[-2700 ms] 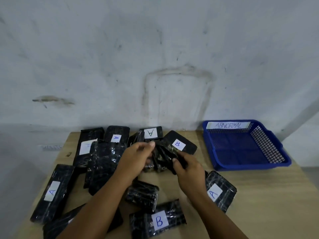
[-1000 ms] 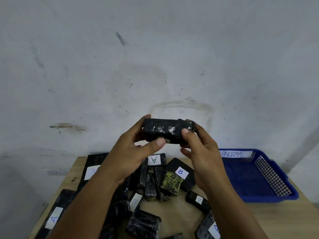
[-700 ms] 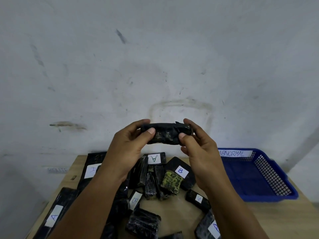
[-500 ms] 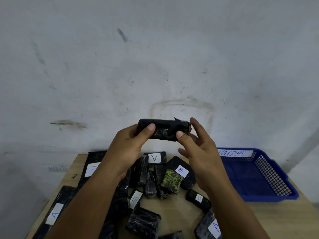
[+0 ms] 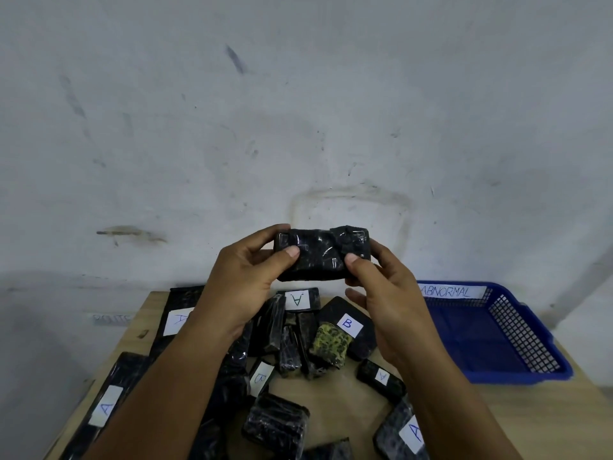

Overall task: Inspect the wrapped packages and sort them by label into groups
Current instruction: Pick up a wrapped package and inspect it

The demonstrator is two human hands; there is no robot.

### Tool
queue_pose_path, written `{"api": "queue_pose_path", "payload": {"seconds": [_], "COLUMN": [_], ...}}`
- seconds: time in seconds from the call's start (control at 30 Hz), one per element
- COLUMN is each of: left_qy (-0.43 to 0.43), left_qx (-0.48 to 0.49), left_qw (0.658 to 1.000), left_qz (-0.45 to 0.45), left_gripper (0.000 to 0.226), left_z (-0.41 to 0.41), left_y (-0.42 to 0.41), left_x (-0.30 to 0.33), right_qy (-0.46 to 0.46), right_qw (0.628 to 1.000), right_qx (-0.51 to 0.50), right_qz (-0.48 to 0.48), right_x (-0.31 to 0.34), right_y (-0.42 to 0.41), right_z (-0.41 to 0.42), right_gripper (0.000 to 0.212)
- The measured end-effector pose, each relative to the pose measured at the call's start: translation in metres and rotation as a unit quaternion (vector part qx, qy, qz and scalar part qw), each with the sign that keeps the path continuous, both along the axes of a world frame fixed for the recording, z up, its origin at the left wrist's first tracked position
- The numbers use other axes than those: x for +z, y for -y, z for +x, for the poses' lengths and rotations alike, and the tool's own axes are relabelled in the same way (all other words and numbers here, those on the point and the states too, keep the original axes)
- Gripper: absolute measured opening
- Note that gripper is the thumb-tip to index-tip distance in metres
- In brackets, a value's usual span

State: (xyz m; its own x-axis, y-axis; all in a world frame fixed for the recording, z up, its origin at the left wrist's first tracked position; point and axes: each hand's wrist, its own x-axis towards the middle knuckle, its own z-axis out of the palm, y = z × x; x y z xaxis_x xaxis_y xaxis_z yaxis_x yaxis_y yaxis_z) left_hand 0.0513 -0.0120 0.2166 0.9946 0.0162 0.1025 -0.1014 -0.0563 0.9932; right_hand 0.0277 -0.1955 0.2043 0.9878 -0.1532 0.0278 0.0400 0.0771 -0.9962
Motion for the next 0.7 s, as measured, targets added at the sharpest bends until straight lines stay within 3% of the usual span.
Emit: {"api": "queue_pose_path", "payload": {"seconds": [0.1, 0.23, 0.37, 0.5, 0.57, 0.7], "left_qy": [-0.017, -0.027, 0.032, 0.025, 0.008, 0.003], "left_qx": [-0.003, -0.018, -0.025, -0.062, -0.076, -0.027], "left_qw": [1.0, 0.999, 0.997, 0.994, 0.992, 0.998], "left_qz": [0.002, 0.03, 0.067, 0.087, 0.104, 0.058], "left_gripper": [0.037, 0.016, 0.044, 0.05, 0.053, 0.027], "left_z": [-0.0002, 0.0015, 0.0012, -0.0022, -0.004, -0.0027], "left_y": [-0.0021, -0.0051, -0.0062, -0.006, -0.0057, -0.0019], "left_x": [0.0002, -0.0011, -0.0057, -0.0072, -0.008, -0.0077], "right_qy": [0.019, 0.007, -0.043, -0.044, -0.03, -0.006], "right_qw": [1.0, 1.0, 0.998, 0.998, 0.998, 0.999], "right_qx": [0.003, 0.009, 0.038, -0.009, -0.023, -0.024], "right_qz": [-0.013, -0.01, -0.016, 0.038, 0.054, 0.043], "right_x": [0.0, -0.0004, -0.0002, -0.0033, -0.0056, -0.0089], "right_y": [0.0007, 0.0008, 0.0013, 0.0013, 0.0018, 0.0012], "right_z": [0.0009, -0.0001, -0.0004, 0.0015, 0.0009, -0.0007], "right_gripper": [0.02, 0.016, 0.036, 0.014, 0.018, 0.038]}}
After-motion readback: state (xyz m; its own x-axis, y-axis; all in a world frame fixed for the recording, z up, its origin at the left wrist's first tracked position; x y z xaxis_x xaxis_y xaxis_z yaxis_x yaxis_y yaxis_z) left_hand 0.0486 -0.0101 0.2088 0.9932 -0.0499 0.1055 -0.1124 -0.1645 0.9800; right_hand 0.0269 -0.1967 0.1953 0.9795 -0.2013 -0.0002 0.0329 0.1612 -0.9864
